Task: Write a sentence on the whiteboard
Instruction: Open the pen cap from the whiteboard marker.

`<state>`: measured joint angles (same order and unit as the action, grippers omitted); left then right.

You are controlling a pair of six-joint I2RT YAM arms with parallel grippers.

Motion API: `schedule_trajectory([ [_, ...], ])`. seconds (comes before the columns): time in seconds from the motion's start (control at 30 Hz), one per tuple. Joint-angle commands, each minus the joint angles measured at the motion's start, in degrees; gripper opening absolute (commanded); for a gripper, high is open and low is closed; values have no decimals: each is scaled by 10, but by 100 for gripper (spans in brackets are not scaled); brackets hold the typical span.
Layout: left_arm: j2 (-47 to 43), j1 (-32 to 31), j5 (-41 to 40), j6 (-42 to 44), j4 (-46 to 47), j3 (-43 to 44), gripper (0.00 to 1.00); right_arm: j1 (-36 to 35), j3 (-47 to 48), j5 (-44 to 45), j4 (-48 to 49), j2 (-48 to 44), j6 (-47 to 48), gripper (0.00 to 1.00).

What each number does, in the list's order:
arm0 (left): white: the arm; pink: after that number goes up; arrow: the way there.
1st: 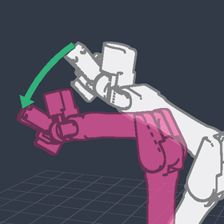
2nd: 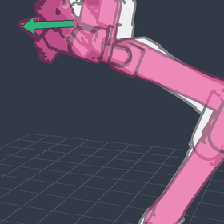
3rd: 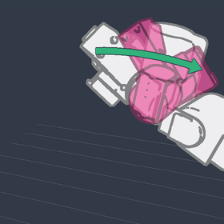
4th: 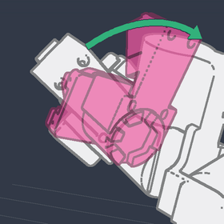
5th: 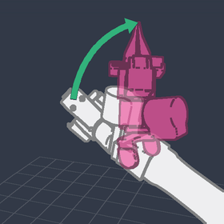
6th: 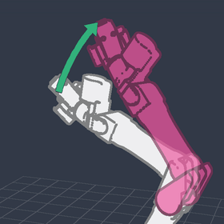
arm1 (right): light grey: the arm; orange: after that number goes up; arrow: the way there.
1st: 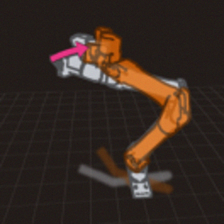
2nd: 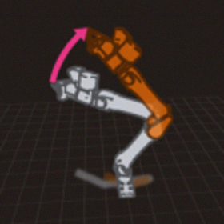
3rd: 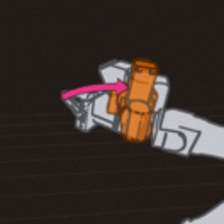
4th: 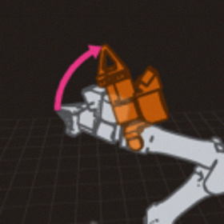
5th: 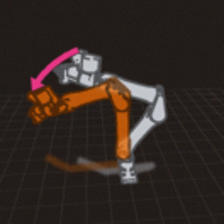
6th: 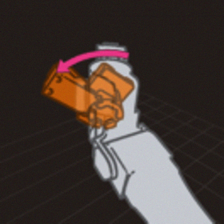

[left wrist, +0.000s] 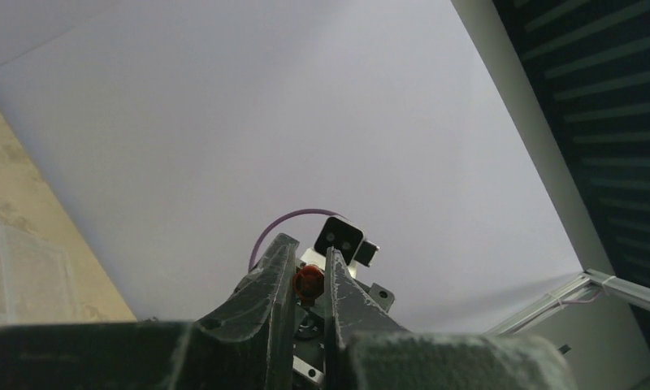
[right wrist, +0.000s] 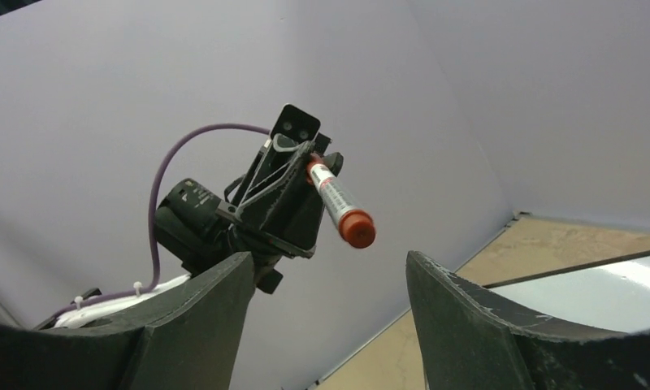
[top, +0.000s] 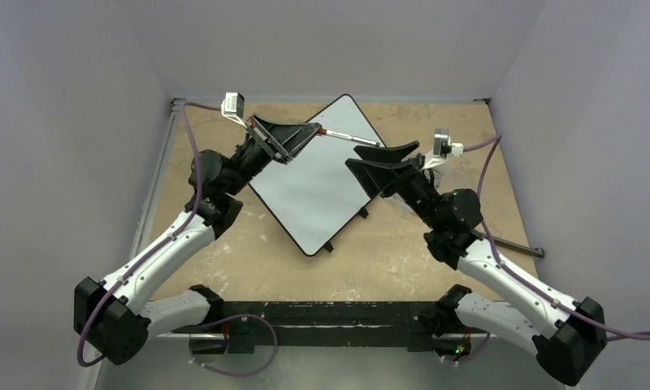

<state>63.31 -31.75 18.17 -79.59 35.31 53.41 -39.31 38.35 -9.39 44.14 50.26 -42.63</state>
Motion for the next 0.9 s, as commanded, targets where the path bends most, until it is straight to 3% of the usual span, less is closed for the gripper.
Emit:
schedule_trajectory([
  [0.0,-2,-9,-30,-51,102,-12,0,0,53,-18,97,53,-24,67],
  [0.27,-35,-15,-53,-54,103,-53,0,-1,96,-23,127,104,-25,54],
  [0.53,-42,-25,-65,-60,101,-66,0,0,122,-36,109,129,-10,52],
  [0.87,-26,-42,-77,-57,131,-68,0,0,128,-56,129,159,-24,39],
])
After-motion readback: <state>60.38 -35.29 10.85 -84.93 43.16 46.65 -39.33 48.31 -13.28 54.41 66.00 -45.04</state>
